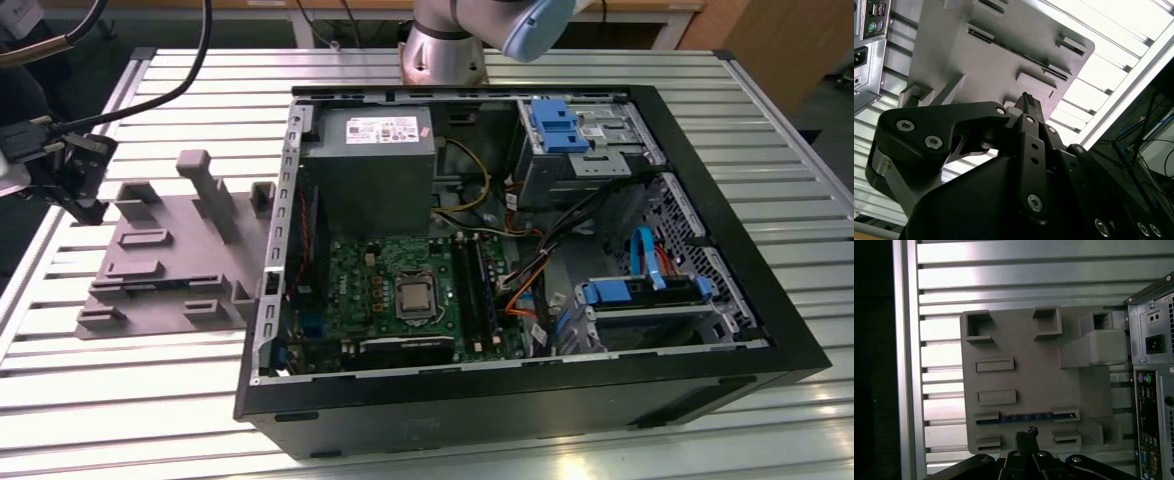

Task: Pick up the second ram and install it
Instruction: 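Pick up the second ram and move it above second insertion slot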

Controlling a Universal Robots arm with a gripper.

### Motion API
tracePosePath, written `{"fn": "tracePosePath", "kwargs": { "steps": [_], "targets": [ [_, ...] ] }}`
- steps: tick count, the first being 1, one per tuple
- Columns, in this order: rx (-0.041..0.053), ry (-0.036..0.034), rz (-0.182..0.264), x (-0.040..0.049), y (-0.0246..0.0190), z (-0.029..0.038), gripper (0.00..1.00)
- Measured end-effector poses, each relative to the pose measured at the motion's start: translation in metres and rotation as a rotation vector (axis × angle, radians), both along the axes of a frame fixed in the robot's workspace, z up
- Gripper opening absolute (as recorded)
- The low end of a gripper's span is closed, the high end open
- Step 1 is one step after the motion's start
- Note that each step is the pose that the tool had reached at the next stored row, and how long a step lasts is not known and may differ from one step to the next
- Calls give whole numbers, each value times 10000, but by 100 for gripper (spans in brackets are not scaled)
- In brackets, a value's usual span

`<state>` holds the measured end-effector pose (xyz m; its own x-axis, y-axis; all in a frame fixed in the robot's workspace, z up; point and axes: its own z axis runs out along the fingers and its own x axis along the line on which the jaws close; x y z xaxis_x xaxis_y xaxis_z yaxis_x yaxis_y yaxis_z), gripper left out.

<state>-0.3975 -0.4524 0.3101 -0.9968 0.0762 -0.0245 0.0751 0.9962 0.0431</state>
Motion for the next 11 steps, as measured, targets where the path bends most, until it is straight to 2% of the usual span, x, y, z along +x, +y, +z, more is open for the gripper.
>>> {"fn": "tracePosePath", "kwargs": {
  "steps": [6, 11],
  "targets": [
    [0, 0, 93, 0, 0, -1, 11],
    [0, 0, 835, 0, 0, -3, 11]
  ]
}}
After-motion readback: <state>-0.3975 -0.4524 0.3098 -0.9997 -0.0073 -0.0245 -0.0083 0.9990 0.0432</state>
